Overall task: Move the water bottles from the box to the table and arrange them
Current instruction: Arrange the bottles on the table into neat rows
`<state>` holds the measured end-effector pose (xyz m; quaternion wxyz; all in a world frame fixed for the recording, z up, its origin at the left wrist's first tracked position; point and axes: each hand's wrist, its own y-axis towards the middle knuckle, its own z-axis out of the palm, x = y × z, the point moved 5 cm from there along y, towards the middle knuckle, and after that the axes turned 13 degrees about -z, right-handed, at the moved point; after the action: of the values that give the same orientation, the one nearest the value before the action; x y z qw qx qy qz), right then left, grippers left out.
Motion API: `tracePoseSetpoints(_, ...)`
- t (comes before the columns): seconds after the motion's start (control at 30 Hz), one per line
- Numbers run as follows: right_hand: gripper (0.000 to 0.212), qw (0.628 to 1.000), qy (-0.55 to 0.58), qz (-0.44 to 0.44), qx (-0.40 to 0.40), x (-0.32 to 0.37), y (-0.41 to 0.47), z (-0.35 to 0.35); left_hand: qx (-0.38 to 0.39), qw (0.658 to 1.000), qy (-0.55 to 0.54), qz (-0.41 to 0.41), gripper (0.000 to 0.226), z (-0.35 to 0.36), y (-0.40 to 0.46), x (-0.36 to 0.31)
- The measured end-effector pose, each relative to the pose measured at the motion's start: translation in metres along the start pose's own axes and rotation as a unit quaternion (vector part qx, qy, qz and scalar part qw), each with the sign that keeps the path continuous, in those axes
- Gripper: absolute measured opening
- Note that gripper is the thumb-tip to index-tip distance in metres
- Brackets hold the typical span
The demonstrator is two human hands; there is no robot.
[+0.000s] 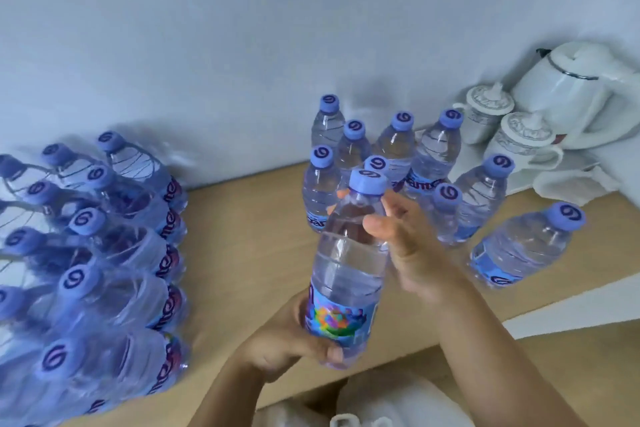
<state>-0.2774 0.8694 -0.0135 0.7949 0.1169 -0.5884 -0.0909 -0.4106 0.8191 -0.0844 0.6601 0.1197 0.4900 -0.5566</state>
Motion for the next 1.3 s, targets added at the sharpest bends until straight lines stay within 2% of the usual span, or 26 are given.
tracePoseSetpoints(0.07, 0.032, 0.998, 0.043, 0.041, 0.031, -0.013, 0.005, 0.027, -0.096, 0.995, 0.009, -0.005, 0.050, -0.007, -0.015, 0.002)
tracePoseSetpoints(0.13, 0.029, 0.997, -0.014, 0.051, 0.058, -0.018, 0.015, 0.047, -0.271, 0.962, 0.006, 0.017, 0.051, -0.020, -0.030, 0.004)
tracePoseSetpoints(0.17, 0.030, 0.992, -0.093, 0.044, 0.078, -0.017, 0.021, 0.052, -0.356, 0.934, 0.004, 0.032, 0.055, -0.025, -0.037, 0.004)
tracePoseSetpoints(0.23, 0.052, 0.960, -0.245, 0.051, 0.129, -0.020, 0.034, 0.063, -0.517, 0.855, 0.026, 0.044, 0.061, -0.035, -0.056, 0.006)
tracePoseSetpoints(0.27, 0.062, 0.947, -0.282, 0.063, 0.142, -0.024, 0.038, 0.069, -0.569, 0.820, 0.046, 0.042, 0.064, -0.038, -0.064, 0.005)
tracePoseSetpoints(0.3, 0.065, 0.946, -0.288, 0.071, 0.133, -0.026, 0.041, 0.075, -0.596, 0.800, 0.062, 0.038, 0.066, -0.040, -0.070, 0.004)
tracePoseSetpoints(0.33, 0.062, 0.951, -0.281, 0.066, 0.112, -0.027, 0.043, 0.079, -0.601, 0.795, 0.071, 0.033, 0.069, -0.042, -0.074, 0.003)
tracePoseSetpoints(0.37, 0.056, 0.958, -0.264, 0.055, 0.094, -0.027, 0.046, 0.084, -0.587, 0.806, 0.068, 0.035, 0.071, -0.046, -0.078, 0.003)
tracePoseSetpoints(0.47, 0.038, 0.981, -0.151, 0.040, 0.116, -0.030, 0.055, 0.100, -0.420, 0.905, 0.003, 0.070, 0.067, -0.057, -0.082, -0.003)
tracePoseSetpoints(0.5, 0.030, 0.985, -0.100, 0.042, 0.133, -0.032, 0.057, 0.104, -0.367, 0.927, -0.003, 0.073, 0.059, -0.057, -0.084, -0.007)
tracePoseSetpoints(0.53, 0.027, 0.987, -0.060, 0.049, 0.141, -0.035, 0.059, 0.109, -0.344, 0.936, 0.004, 0.074, 0.052, -0.060, -0.086, -0.010)
tracePoseSetpoints(0.57, 0.028, 0.988, -0.033, 0.060, 0.140, -0.037, 0.060, 0.112, -0.354, 0.932, 0.010, 0.079, 0.050, -0.063, -0.087, -0.012)
tracePoseSetpoints(0.63, 0.034, 0.987, -0.043, 0.073, 0.134, -0.042, 0.066, 0.117, -0.442, 0.892, 0.003, 0.098, 0.055, -0.073, -0.087, -0.014)
tracePoseSetpoints(0.7, 0.043, 0.972, -0.152, 0.075, 0.162, -0.043, 0.077, 0.121, -0.504, 0.855, -0.019, 0.119, 0.054, -0.080, -0.083, -0.015)
tracePoseSetpoints(0.8, 0.051, 0.931, -0.279, 0.113, 0.207, -0.049, 0.099, 0.121, -0.537, 0.833, -0.044, 0.129, 0.048, -0.093, -0.073, -0.018)
tracePoseSetpoints(0.9, 0.034, 0.916, -0.306, 0.122, 0.231, -0.060, 0.119, 0.127, -0.582, 0.801, -0.075, 0.114, 0.061, -0.110, -0.067, -0.018)
tracePoseSetpoints(0.97, 0.032, 0.912, -0.319, 0.123, 0.225, -0.071, 0.132, 0.131, -0.614, 0.779, -0.081, 0.102, 0.065, -0.123, -0.064, -0.019)
tracePoseSetpoints(1.13, 0.025, 0.901, -0.363, 0.103, 0.213, -0.097, 0.164, 0.142, -0.645, 0.752, -0.102, 0.085, 0.061, -0.156, -0.051, -0.027)
tracePoseSetpoints(1.3, 0.029, 0.909, -0.372, 0.054, 0.181, -0.129, 0.186, 0.162, -0.705, 0.686, -0.151, 0.097, 0.054, -0.189, -0.049, -0.038)
